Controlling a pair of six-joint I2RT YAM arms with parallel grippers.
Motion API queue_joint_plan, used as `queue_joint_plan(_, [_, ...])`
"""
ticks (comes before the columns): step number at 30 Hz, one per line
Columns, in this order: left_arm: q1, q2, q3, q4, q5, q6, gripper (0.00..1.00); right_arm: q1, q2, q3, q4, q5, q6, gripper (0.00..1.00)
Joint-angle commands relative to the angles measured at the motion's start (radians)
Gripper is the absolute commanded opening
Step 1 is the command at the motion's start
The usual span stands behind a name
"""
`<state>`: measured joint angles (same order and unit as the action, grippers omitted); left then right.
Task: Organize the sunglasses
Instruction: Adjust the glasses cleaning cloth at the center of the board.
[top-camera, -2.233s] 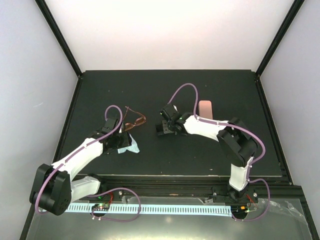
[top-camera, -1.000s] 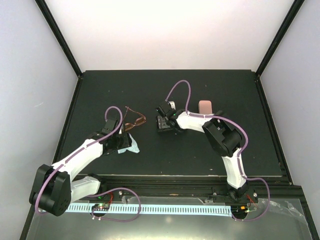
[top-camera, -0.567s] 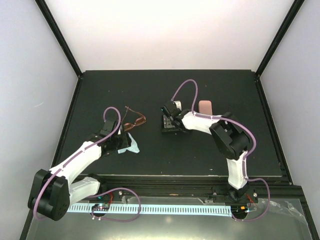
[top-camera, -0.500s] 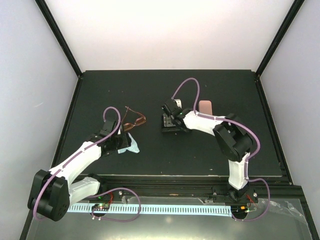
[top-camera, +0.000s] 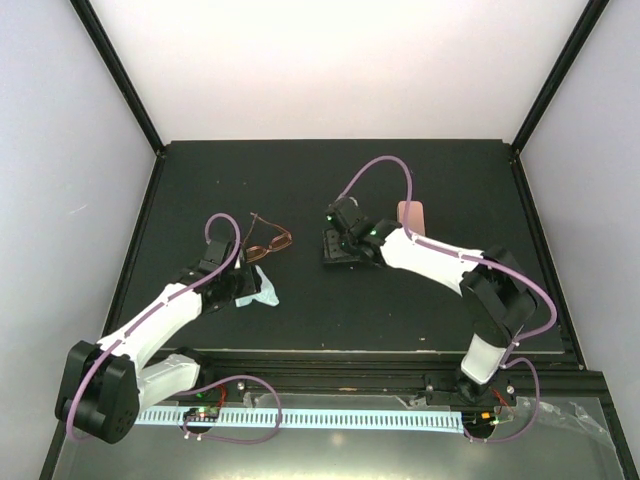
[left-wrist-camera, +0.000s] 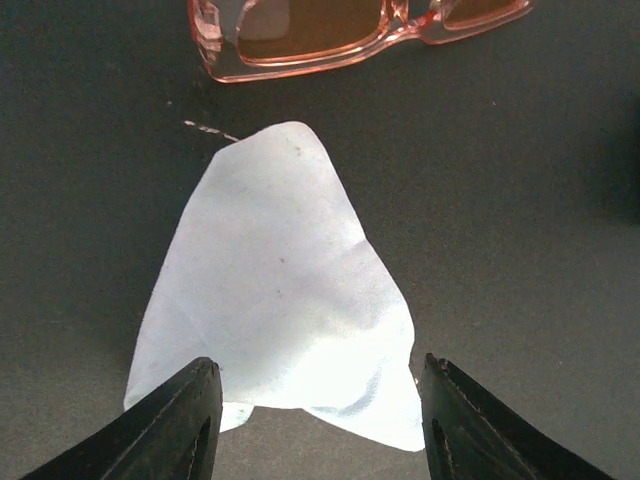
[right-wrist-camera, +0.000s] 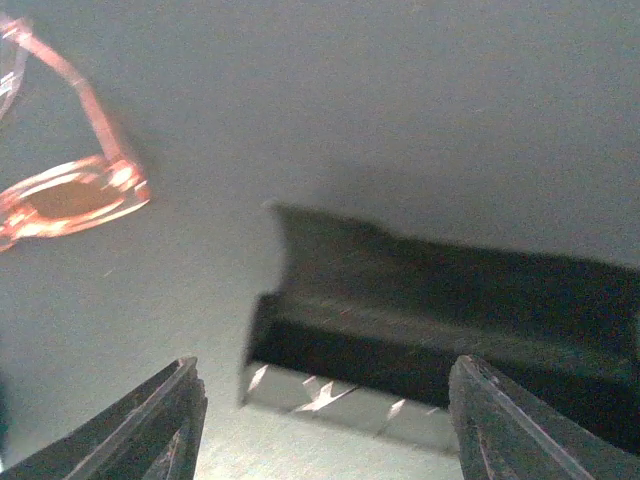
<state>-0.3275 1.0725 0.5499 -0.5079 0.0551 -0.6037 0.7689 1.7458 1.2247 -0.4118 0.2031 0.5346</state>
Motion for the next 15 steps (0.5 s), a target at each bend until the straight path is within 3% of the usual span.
queue_joint_plan(1, [0.021,-0.042,0.031,-0.017,-0.04,-0.016,0.54,0.11,-0.038,-0.017,0.007,-0.078,-0.026,0.68])
queue_joint_plan(8, [0.06,-0.136,0.018,-0.053,-0.099,-0.047,0.48,0.269,0.119,0.061,0.042,-0.18,-0.048,0.64])
queue_joint_plan(15, [0.1,-0.2,-0.012,-0.057,-0.085,-0.053,0.46,0.307,0.265,0.152,0.107,-0.302,-0.017,0.56])
